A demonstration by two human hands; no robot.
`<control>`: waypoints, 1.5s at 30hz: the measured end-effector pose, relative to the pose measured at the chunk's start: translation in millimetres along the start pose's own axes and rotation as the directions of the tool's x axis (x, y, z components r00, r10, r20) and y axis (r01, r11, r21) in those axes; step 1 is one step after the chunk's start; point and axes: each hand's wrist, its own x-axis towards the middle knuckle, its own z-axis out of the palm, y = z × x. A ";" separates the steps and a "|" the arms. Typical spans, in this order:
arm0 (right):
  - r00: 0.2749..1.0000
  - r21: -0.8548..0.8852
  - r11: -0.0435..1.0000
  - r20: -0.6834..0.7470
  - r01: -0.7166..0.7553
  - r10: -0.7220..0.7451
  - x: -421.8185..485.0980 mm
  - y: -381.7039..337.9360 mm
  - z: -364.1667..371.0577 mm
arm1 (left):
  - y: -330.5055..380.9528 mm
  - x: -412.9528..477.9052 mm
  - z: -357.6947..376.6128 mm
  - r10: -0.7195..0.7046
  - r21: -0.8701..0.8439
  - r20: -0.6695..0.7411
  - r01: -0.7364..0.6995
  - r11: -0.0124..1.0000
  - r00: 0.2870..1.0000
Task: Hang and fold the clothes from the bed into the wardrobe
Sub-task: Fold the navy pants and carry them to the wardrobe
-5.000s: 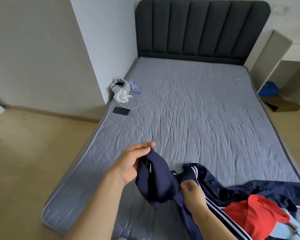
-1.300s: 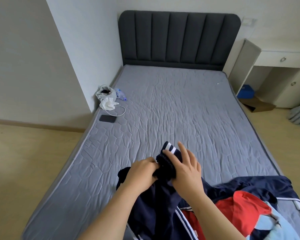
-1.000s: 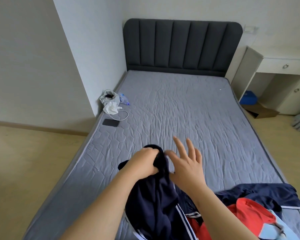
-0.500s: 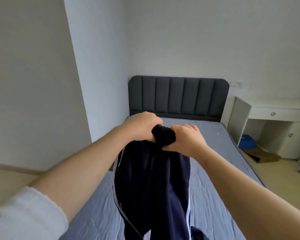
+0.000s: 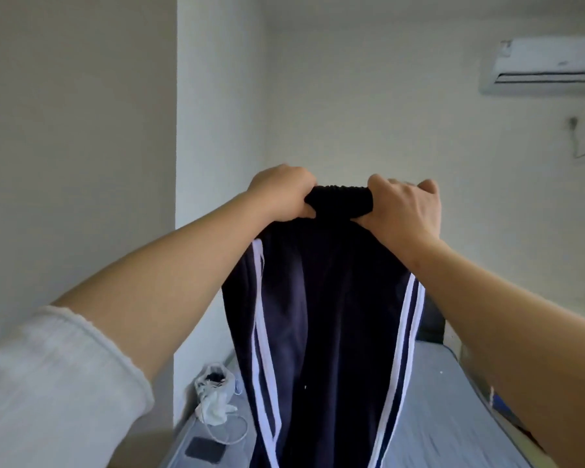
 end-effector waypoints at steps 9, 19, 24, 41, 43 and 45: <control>0.886 0.205 0.948 0.351 0.243 -0.303 -39.3 8.5 5.3 | 0.0 -50.5 16.9 0.181 -0.379 0.411 -0.013 0.925 0.893; 0.701 0.424 0.900 0.611 0.102 -0.368 -116.8 2.4 50.9 | 1.5 -99.8 103.1 0.188 -0.337 0.660 0.062 0.940 0.728; 0.679 0.508 0.861 0.628 0.013 -0.381 -114.1 12.6 48.3 | -3.4 -106.9 102.5 0.197 -0.474 0.612 0.156 0.866 0.765; 0.273 0.402 0.840 0.909 -0.365 -0.316 -161.5 26.9 52.4 | 3.9 -137.2 142.4 0.111 -0.421 0.827 0.475 0.772 0.552; 0.228 0.335 0.846 0.938 -0.414 -0.260 -172.3 21.4 56.5 | 11.5 -141.2 155.8 0.073 -0.396 0.806 0.443 0.804 0.588; 0.225 0.286 0.790 0.955 -0.542 -0.192 -177.4 16.8 59.5 | 16.5 -143.2 163.8 0.023 -0.423 0.777 0.494 0.760 0.629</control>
